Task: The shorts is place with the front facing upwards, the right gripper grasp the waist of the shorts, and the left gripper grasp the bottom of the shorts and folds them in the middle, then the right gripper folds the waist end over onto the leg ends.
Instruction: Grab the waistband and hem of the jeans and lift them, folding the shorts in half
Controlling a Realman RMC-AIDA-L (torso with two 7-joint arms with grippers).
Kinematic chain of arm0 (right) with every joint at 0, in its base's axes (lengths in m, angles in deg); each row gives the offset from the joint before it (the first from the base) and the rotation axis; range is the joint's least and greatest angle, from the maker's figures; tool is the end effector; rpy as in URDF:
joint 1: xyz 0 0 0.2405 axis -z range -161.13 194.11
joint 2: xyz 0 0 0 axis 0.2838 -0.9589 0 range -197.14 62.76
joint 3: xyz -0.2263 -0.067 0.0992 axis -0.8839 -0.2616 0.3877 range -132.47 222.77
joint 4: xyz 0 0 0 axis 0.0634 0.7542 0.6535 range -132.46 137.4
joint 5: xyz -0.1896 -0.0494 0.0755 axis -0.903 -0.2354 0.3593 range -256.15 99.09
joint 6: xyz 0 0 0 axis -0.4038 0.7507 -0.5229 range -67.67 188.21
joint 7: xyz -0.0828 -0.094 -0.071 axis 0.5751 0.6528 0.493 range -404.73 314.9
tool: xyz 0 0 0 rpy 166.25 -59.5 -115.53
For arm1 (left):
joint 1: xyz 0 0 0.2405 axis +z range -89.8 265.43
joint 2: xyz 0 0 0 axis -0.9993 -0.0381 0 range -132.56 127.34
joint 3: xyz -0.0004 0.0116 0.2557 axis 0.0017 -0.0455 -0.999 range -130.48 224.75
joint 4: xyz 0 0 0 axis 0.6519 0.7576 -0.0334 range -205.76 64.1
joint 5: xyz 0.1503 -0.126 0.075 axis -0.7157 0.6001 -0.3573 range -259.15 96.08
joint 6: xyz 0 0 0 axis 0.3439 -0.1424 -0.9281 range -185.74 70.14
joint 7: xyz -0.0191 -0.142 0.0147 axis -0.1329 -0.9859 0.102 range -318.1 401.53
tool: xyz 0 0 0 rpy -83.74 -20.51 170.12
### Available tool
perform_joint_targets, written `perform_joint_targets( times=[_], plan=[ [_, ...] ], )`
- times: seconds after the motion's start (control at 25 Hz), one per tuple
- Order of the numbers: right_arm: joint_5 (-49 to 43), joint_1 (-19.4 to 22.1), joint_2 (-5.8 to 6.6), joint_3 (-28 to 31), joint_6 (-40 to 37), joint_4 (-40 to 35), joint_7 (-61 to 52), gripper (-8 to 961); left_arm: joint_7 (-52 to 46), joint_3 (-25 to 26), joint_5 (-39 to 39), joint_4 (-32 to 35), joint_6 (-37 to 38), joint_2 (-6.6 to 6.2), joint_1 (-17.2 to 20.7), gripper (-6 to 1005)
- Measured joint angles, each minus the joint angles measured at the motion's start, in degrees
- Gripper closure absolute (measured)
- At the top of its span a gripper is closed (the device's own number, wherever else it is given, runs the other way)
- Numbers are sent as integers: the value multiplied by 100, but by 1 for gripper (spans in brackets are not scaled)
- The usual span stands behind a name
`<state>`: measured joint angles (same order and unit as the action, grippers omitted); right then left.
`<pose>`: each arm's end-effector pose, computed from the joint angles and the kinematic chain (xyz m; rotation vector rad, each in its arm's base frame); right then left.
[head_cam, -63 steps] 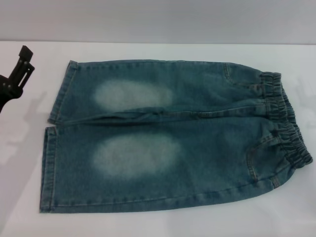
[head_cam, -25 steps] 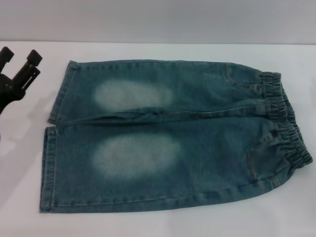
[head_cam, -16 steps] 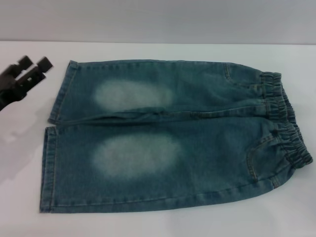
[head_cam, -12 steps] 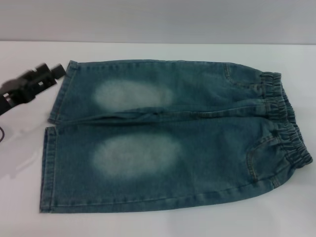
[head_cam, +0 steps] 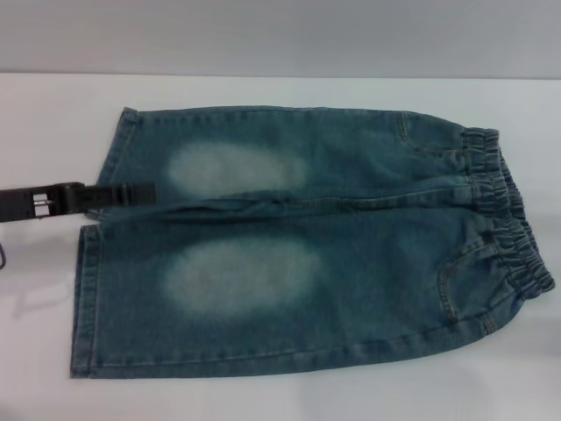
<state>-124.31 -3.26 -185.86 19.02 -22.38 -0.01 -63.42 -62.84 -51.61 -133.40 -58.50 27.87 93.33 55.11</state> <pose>0.3729 0.2827 0.0569 -1.2926 0.4984 0.7878 -0.3053 0.3329 0.0624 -2.5165 -1.5379 -0.8033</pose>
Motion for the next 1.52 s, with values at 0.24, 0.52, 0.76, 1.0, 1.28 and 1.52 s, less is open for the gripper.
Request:
perform_joint_targets(
  times=[0.24, 0.52, 0.76, 1.0, 1.28, 1.52],
  plan=[
    [11, 193, 13, 69, 39, -248, -230, 352, -1216, 959, -1733, 632, 54, -80, 4, 156],
    [26, 238, 15, 296, 165, -335, -246, 351, -2418, 1973, -3520, 1507, 472, -75, -29, 156],
    [30, 139, 13, 371, 451, -451, -214, 352, -2968, 2964, -5027, 1914, 1162, 66, -132, 156],
    [34, -8, 11, 372, 728, -455, -109, 351, -3210, 3619, -6120, 1886, 1444, 205, -148, 156],
    [31, -117, 11, 373, 834, -437, -41, 351, -3340, 3686, -6565, 1869, 1501, 264, 55, 156],
    [27, -224, 11, 372, 1026, -437, -39, 351, -3356, 3696, -6764, 1872, 1443, 347, 179, 156]
  ],
)
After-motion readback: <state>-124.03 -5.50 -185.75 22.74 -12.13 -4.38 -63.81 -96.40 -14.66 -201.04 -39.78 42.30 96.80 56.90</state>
